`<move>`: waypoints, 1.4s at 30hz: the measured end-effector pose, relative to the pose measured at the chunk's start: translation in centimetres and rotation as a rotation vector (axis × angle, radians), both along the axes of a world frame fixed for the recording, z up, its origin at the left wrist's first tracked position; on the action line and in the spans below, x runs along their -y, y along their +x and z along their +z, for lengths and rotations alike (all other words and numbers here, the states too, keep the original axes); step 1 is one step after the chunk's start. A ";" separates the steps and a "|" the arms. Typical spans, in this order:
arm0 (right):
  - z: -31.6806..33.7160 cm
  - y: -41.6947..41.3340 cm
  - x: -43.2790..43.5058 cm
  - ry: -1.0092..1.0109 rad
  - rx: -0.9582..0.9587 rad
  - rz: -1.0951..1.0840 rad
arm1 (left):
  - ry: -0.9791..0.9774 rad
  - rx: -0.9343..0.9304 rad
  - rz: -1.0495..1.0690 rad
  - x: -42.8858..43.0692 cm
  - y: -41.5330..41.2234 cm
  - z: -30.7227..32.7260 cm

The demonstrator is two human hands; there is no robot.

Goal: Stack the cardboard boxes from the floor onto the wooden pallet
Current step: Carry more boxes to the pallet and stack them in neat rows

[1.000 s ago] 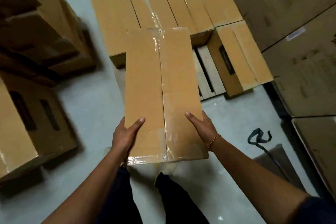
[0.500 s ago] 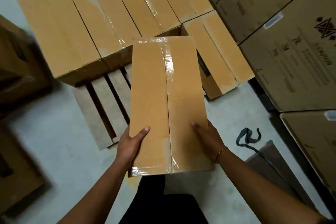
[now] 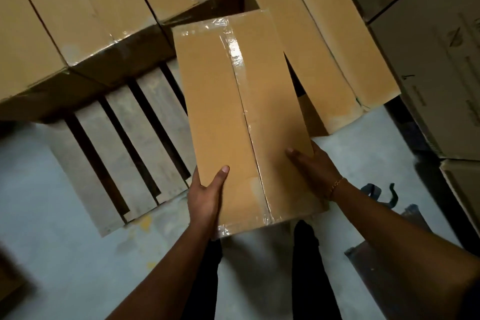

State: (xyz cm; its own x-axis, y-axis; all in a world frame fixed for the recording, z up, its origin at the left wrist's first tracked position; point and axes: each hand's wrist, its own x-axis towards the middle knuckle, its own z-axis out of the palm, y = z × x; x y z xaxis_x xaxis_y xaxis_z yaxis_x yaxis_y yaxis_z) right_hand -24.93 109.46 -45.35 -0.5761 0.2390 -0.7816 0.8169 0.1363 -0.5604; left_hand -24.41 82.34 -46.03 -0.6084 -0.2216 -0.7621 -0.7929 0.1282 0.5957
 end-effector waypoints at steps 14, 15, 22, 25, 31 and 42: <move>-9.9 -1.2 -11.2 -0.029 -0.006 0.120 | -0.112 0.151 0.087 -12.2 3.7 -7.8; -10.2 -1.2 -11.6 -0.017 -0.009 0.129 | -0.128 0.156 0.081 -12.7 3.8 -8.0; -11.1 -0.1 -12.2 0.031 0.006 0.091 | -0.154 0.194 0.106 -13.5 3.8 -9.5; -11.5 1.0 -12.6 0.080 0.024 0.057 | -0.143 0.201 0.118 -13.7 3.6 -9.9; -12.1 2.7 -14.4 0.082 0.080 0.048 | -0.141 0.211 0.126 -13.8 3.2 -10.3; -10.2 7.4 -16.8 0.673 -0.289 0.813 | -0.143 0.110 -0.059 -12.8 3.0 -10.4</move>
State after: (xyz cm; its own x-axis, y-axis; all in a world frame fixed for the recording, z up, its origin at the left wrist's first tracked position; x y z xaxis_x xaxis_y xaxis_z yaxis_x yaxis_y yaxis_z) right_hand -17.58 126.27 -55.57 -0.8956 0.0317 -0.4438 0.1940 0.9255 -0.3253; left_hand -21.40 95.11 -56.47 -0.5386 -0.2984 -0.7880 -0.8406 0.2538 0.4785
